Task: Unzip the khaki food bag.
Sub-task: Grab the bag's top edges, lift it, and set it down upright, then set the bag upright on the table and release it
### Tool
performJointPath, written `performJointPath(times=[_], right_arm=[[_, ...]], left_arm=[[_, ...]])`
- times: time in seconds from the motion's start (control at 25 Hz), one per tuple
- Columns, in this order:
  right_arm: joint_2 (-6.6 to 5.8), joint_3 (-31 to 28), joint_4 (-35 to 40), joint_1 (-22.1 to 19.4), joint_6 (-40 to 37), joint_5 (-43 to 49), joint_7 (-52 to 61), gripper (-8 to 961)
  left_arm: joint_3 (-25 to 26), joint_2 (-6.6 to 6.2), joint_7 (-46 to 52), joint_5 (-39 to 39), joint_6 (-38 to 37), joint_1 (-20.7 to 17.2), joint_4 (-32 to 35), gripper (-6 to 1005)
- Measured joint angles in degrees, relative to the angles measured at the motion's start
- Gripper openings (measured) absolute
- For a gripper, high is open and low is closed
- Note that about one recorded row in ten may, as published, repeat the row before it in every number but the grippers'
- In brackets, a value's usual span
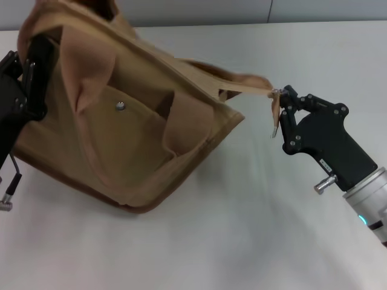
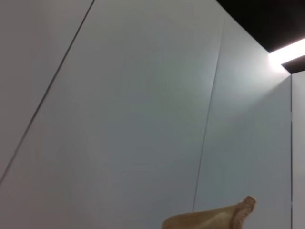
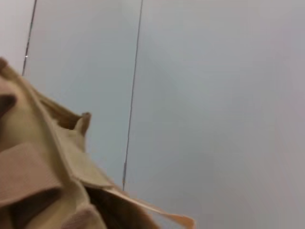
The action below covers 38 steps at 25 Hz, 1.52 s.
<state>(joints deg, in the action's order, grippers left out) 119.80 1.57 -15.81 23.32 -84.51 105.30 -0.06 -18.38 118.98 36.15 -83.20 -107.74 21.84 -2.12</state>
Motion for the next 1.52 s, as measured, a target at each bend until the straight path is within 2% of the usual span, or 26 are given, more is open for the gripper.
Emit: performJointPath(times=[0.12,0.36,0.56,0.68,0.88,1.08,1.32,1.52], right_arm=[[-0.06,0.01,1.17,0.54,0.64,-0.04,2.14,20],[-0.33,1.95,6.46,3.83,6.54,2.29,12.57,136],[-0.19,2.19,6.39,6.18,8.39,4.09,13.99,232],[-0.1,2.21,5.55,7.98,9.44,5.01,14.06,468],[-0.03,2.21,3.63,10.93,12.7,5.43,14.12,668],[-0.01,2.21,2.56,12.42,15.09,5.51,14.15,522],[-0.01,2.2,1.74,12.72,14.72,5.53,14.1,277],[-0.01,1.73,1.11,13.16,14.84,5.53,14.56,169]], left_arm=[[0.92,-0.07,0.01,0.0,0.32,-0.67,0.28,82],[2.09,-0.16,0.04,0.0,0.48,-1.38,0.38,82],[2.02,-0.16,0.06,0.0,0.52,-1.4,0.37,83],[1.82,-0.1,0.06,-0.03,0.52,-1.35,0.36,83],[1.73,-0.06,0.06,-0.27,0.52,-1.51,0.33,83],[1.73,-0.06,0.06,-0.45,0.33,-1.72,0.23,86],[1.75,-0.06,0.06,-0.5,0.39,-1.49,0.13,90],[1.73,0.0,0.06,-0.54,0.4,-1.3,-0.04,94]])
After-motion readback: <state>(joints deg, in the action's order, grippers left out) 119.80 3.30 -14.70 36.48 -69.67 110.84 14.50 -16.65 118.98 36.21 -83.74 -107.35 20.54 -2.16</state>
